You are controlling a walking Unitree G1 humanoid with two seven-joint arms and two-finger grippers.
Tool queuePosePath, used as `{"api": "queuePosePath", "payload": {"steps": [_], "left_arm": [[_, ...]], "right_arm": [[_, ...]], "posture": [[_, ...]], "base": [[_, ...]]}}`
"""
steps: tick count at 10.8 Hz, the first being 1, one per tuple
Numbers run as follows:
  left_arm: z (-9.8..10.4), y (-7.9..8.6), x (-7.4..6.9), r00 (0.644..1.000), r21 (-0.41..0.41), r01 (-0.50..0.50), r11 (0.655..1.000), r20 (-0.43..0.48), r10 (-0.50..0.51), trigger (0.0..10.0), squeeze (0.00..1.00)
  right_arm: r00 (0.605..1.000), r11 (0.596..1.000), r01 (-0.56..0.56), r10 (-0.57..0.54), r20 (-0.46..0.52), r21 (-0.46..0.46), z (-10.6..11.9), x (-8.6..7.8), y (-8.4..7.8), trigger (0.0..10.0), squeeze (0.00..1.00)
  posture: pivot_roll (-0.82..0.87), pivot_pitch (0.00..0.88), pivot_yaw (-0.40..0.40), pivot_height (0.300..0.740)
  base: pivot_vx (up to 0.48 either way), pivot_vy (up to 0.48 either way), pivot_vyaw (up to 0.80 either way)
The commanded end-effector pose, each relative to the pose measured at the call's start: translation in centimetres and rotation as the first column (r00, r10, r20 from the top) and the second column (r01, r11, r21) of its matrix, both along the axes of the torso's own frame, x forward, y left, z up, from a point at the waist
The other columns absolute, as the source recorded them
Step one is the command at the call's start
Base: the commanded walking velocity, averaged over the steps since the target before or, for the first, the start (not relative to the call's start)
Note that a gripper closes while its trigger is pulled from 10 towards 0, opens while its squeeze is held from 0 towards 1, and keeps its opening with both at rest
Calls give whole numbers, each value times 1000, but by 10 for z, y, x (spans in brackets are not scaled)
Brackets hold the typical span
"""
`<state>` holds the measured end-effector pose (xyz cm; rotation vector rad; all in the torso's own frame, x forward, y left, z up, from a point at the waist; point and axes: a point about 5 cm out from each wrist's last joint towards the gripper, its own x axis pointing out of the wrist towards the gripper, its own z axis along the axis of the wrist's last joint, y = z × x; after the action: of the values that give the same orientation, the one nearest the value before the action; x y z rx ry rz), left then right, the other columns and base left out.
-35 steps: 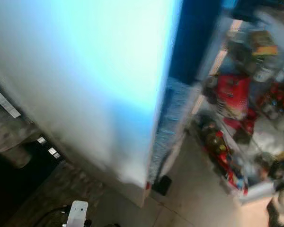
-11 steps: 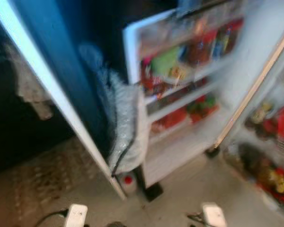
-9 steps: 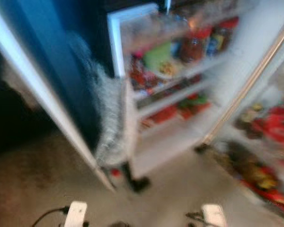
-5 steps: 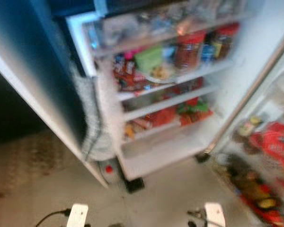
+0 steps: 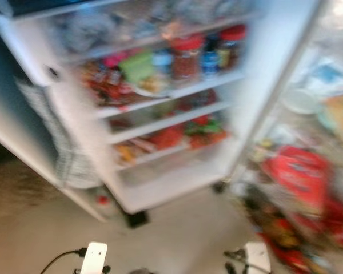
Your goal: Restocking fridge
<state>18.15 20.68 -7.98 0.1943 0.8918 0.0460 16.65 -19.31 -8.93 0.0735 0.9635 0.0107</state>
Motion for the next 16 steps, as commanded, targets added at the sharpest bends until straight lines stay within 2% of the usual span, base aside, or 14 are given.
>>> {"api": "queuePosePath", "payload": {"steps": [1, 3, 4, 6, 7, 8, 9, 10, 11, 12, 14, 15, 16], "left_arm": [[-4, 7, -12, 999, 19, -8, 1000, -37, 9, 10000, 0], [-2, 4, -6, 1000, -15, -9, 1000, -7, 9, 10000, 0], [3, 2, 3, 999, -29, -5, 1000, 48, 6, 10000, 0], [23, 0, 31, 975, -45, 23, 999, 221, -12, 10000, 0], [40, -6, 53, 937, -81, 56, 995, 348, -24, 10000, 0], [53, -15, 66, 897, -106, 132, 986, 436, -74, 10000, 0], [72, -20, 79, 826, -92, 187, 978, 553, -106, 10000, 0], [80, -22, 83, 792, -93, 203, 975, 602, -107, 10000, 0], [95, -25, 89, 733, -92, 230, 969, 672, -110, 10000, 0], [105, -27, 91, 693, -86, 245, 966, 712, -112, 10000, 0], [113, -26, 92, 666, -78, 247, 966, 738, -111, 10000, 0], [116, -26, 92, 659, -78, 251, 965, 744, -111, 10000, 0], [118, -27, 93, 656, -79, 260, 962, 746, -116, 10000, 0]], "right_arm": [[1000, 1000, 2, -1, -27, 29, -4, -7, 7, 10000, 0], [999, 1000, -7, 8, -31, 22, -3, -5, 2, 10000, 0], [999, 1000, -9, 10, -31, 23, -3, -5, 3, 10000, 0], [999, 999, -26, 27, -37, 27, -4, -8, 4, 10000, 0], [998, 999, -39, 40, -42, 26, -6, -15, 5, 10000, 0], [998, 999, -44, 45, -45, 24, -8, -19, 3, 10000, 0], [998, 999, -48, 49, -48, 19, -8, -23, -1, 10000, 0], [998, 999, -48, 49, -48, 16, -8, -24, -3, 10000, 0], [997, 998, -59, 58, -45, -3, -8, -25, -7, 10000, 0], [998, 998, -54, 53, -36, -27, -6, -24, -13, 10000, 0], [998, 994, -66, 64, -25, -86, -4, -21, -20, 10000, 0], [997, 992, -79, 79, -7, -102, -2, -7, -6, 10000, 0], [995, 987, -98, 98, -2, -124, 0, -2, -2, 10000, 0]], "posture": [[94, 176, 33, 740], [94, 179, 31, 740], [87, 183, 33, 740], [90, 187, 31, 740], [92, 192, 31, 740], [91, 192, 32, 740], [88, 189, 35, 740], [90, 186, 36, 740], [91, 179, 38, 740], [95, 174, 38, 740], [99, 166, 40, 740], [103, 162, 42, 740], [100, 164, 44, 740]], "base": [[0, -375, 0], [0, 0, 0], [0, 0, 0], [0, 0, 0], [0, 0, 0], [0, 0, 0], [0, 0, 0], [0, 0, 0], [0, 0, 0], [0, 0, 0], [0, 0, 0], [0, 0, 0], [0, 0, 0]]}}
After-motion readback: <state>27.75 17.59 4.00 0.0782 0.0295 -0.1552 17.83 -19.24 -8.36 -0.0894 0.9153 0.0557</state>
